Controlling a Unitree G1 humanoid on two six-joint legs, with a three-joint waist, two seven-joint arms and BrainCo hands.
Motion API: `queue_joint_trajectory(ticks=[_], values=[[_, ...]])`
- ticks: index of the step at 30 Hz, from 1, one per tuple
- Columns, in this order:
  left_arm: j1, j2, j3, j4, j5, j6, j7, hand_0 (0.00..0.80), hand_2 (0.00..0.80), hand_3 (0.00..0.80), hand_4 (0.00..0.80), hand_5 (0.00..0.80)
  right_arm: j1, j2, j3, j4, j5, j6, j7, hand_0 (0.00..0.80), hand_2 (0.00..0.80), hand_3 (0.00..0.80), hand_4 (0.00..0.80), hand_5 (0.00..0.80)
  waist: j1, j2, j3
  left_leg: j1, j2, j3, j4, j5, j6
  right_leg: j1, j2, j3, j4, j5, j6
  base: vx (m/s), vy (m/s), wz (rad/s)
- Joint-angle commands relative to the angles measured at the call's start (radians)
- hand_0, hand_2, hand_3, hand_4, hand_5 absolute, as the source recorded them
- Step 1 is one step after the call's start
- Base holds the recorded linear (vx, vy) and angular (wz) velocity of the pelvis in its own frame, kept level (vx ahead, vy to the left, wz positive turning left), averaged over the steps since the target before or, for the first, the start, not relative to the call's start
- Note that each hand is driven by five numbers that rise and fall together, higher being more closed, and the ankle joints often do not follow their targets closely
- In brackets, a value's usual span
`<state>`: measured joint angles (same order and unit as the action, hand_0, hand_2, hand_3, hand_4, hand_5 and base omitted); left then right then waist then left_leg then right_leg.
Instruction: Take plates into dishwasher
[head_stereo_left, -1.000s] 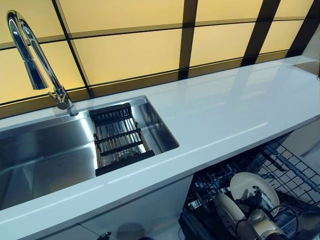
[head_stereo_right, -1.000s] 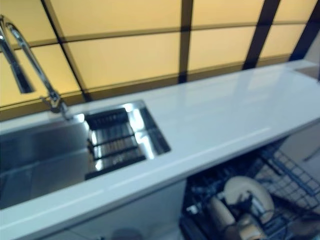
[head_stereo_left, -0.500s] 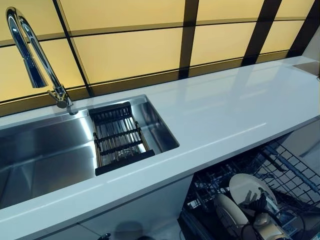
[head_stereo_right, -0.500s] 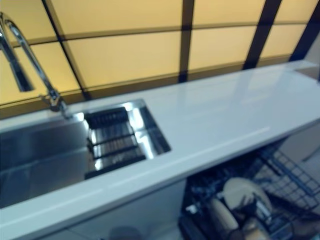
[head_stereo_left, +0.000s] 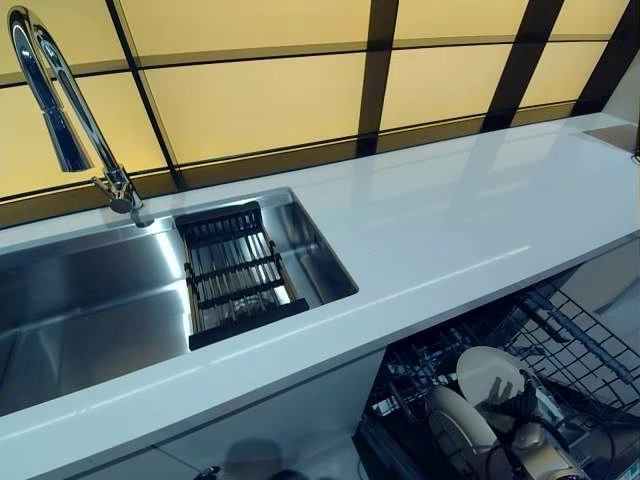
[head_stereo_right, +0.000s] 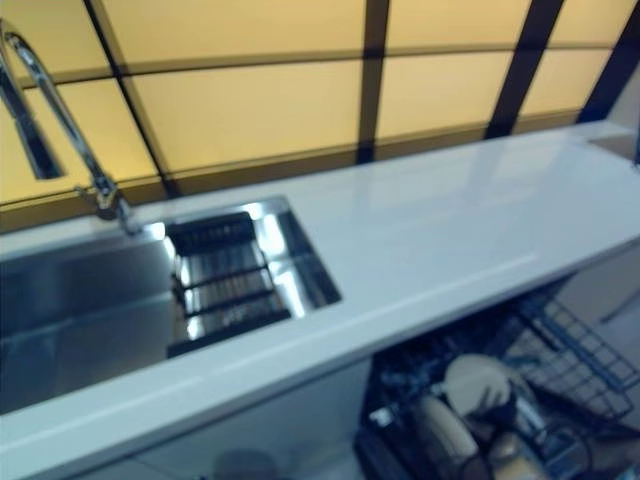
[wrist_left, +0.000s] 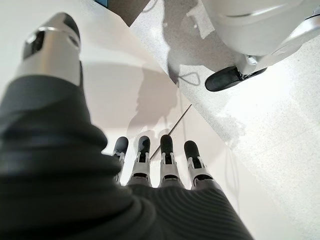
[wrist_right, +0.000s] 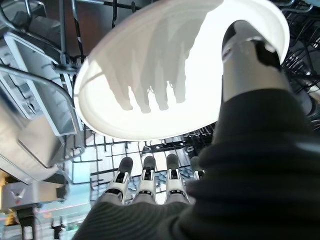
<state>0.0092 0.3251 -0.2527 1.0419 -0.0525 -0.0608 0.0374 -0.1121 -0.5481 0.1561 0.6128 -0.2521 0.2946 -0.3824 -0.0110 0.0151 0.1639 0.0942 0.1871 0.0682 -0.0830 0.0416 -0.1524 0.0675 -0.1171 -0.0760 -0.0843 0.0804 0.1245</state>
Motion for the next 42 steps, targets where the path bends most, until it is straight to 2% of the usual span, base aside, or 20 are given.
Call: queue_joint_trajectory(ticks=[1,11,18,23,25,29,32,36,38,39,42], values=[[-0.030,0.018,0.013,-0.010,0.039,-0.007,-0.001,0.000,0.000,0.000,0.000,0.000,-0.024,-0.103,-0.066,-0.107,-0.085,-0.037,0.036,0.000,0.000,0.000,0.000,0.000,0.004,-0.029,0.005,-0.074,-0.073,-0.006,0.013,0.044,0.092,-0.020,0.061,-0.032,0.121,-0.099,-0.066,0.000,0.000,0.00],[0.000,0.031,0.066,-0.023,0.059,0.002,-0.008,0.000,0.000,0.000,0.000,0.000,0.040,-0.214,-0.216,-0.269,-0.145,-0.107,0.120,0.000,0.000,0.000,0.000,0.000,-0.019,-0.053,0.007,-0.066,-0.063,0.012,0.007,0.040,0.090,-0.022,0.068,-0.018,0.118,-0.097,-0.061,0.001,-0.001,-0.01],[0.023,0.026,0.090,-0.019,0.055,-0.013,-0.003,0.000,0.000,0.000,0.000,0.000,0.086,-0.292,-0.309,-0.391,-0.259,-0.155,0.183,0.000,0.000,0.000,0.000,0.000,-0.039,-0.060,-0.002,-0.060,-0.058,0.025,0.005,0.035,0.089,-0.019,0.072,-0.004,0.114,-0.100,-0.062,0.006,0.001,-0.03],[0.032,0.029,0.095,-0.010,0.046,-0.031,0.003,0.000,0.000,0.000,0.000,0.000,0.116,-0.394,-0.365,-0.460,-0.378,-0.218,0.205,0.000,0.000,0.000,0.000,0.000,-0.052,-0.064,-0.006,-0.060,-0.055,0.034,0.003,0.032,0.086,-0.023,0.075,0.005,0.114,-0.102,-0.061,-0.004,0.006,-0.08],[0.038,0.037,0.100,-0.013,0.043,-0.031,0.004,0.000,0.000,0.000,0.000,0.000,0.160,-0.475,-0.432,-0.500,-0.393,-0.263,0.209,0.000,0.000,0.000,0.000,0.000,-0.064,-0.068,-0.008,-0.059,-0.054,0.038,0.002,0.029,0.085,-0.024,0.076,0.011,0.113,-0.103,-0.061,-0.013,-0.001,-0.06],[0.046,0.053,0.100,-0.013,0.032,-0.036,0.005,0.000,0.000,0.000,0.000,0.000,0.226,-0.567,-0.553,-0.504,-0.332,-0.291,0.134,0.000,0.000,0.000,0.000,0.000,-0.084,-0.073,-0.017,-0.057,-0.052,0.047,0.000,0.026,0.081,-0.029,0.079,0.022,0.114,-0.105,-0.059,-0.016,-0.004,-0.01],[0.047,0.059,0.101,-0.006,0.025,-0.043,0.006,0.000,0.000,0.000,0.000,0.000,0.261,-0.583,-0.613,-0.495,-0.282,-0.288,0.089,0.000,0.000,0.000,0.000,0.000,-0.094,-0.073,-0.024,-0.056,-0.052,0.054,-0.002,0.023,0.080,-0.030,0.079,0.028,0.113,-0.106,-0.057,-0.021,-0.004,-0.02],[0.041,0.057,0.100,0.022,0.011,-0.067,0.012,0.000,0.000,0.000,0.000,0.000,0.293,-0.557,-0.691,-0.445,-0.118,-0.269,0.014,0.000,0.000,0.000,0.000,0.000,-0.114,-0.069,-0.041,-0.053,-0.053,0.068,-0.003,0.018,0.076,-0.026,0.079,0.040,0.100,-0.104,-0.054,-0.010,0.001,-0.12],[0.037,0.057,0.099,0.032,0.006,-0.074,0.012,0.000,0.000,0.000,0.000,0.000,0.296,-0.544,-0.705,-0.430,-0.075,-0.277,0.003,0.000,0.000,0.000,0.000,0.000,-0.119,-0.067,-0.044,-0.052,-0.053,0.072,-0.002,0.017,0.076,-0.026,0.078,0.042,0.099,-0.104,-0.054,0.006,0.010,-0.13],[0.033,0.054,0.098,0.041,-0.002,-0.081,0.012,0.000,0.000,0.000,0.000,0.000,0.293,-0.515,-0.724,-0.408,0.021,-0.275,-0.002,0.000,0.000,0.000,0.000,0.000,-0.127,-0.061,-0.048,-0.047,-0.056,0.079,0.002,0.011,0.076,-0.025,0.076,0.044,0.097,-0.104,-0.054,0.012,0.019,-0.06],[0.032,0.048,0.104,0.047,-0.006,-0.087,0.008,0.000,0.000,0.000,0.000,0.000,0.290,-0.475,-0.747,-0.404,0.112,-0.265,0.008,0.000,0.000,0.000,0.000,0.000,-0.134,-0.056,-0.052,-0.037,-0.064,0.092,0.012,0.000,0.081,-0.024,0.070,0.048,0.099,-0.104,-0.053,0.054,0.070,-0.09]])
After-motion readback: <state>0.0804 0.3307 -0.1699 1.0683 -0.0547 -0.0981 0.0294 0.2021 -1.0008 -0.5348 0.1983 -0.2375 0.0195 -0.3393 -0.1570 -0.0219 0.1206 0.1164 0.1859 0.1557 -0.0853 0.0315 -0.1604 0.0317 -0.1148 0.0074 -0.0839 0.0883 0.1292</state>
